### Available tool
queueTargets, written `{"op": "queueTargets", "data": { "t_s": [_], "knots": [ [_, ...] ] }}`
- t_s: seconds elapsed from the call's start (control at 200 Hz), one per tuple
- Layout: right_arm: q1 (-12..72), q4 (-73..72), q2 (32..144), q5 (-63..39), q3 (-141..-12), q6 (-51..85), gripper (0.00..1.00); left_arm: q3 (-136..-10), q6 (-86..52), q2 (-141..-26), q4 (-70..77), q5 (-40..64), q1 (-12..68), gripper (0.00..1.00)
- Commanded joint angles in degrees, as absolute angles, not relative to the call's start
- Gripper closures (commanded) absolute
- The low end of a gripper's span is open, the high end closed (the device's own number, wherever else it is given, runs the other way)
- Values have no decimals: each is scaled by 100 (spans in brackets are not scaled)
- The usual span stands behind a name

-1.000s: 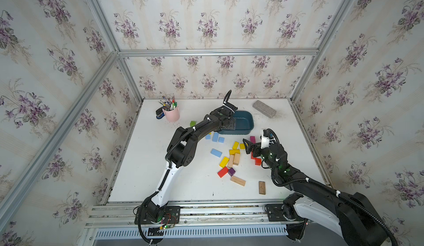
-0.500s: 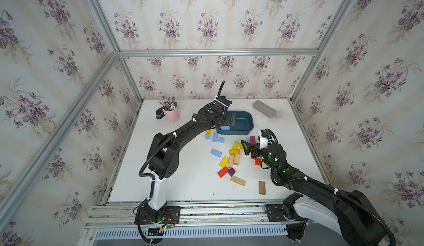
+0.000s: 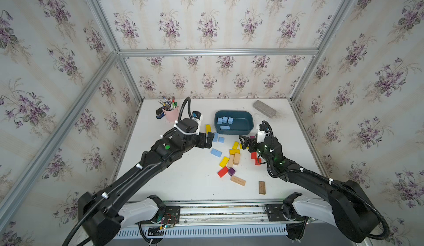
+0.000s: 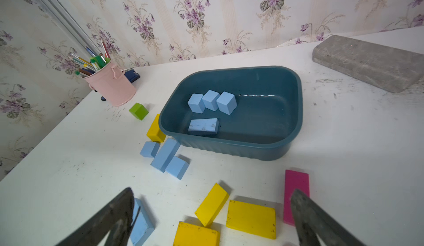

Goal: Pick out the blue building blocks
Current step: Pick up the building block from the center of the board.

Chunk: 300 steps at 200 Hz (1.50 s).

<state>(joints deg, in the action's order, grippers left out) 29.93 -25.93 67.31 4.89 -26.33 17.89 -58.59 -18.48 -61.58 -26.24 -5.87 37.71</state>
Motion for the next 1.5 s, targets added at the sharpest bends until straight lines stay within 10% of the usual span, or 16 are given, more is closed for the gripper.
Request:
{"op": "queueTargets", "data": {
  "t_s": [0.0, 0.809, 1.494],
  "knots": [
    [2993, -1909, 6750, 308, -2860, 1995, 0, -5494, -1466, -5504, -2824, -506, 3751, 1],
    [5466, 2290, 9459, 2631, -6352, 5495, 0, -4125, 1206, -3641, -3158, 915, 3752, 1],
    [5796, 4215, 12011, 1890, -8914, 7177, 7, -3661, 835, -3195, -2856, 828, 3754, 1]
  ]
}}
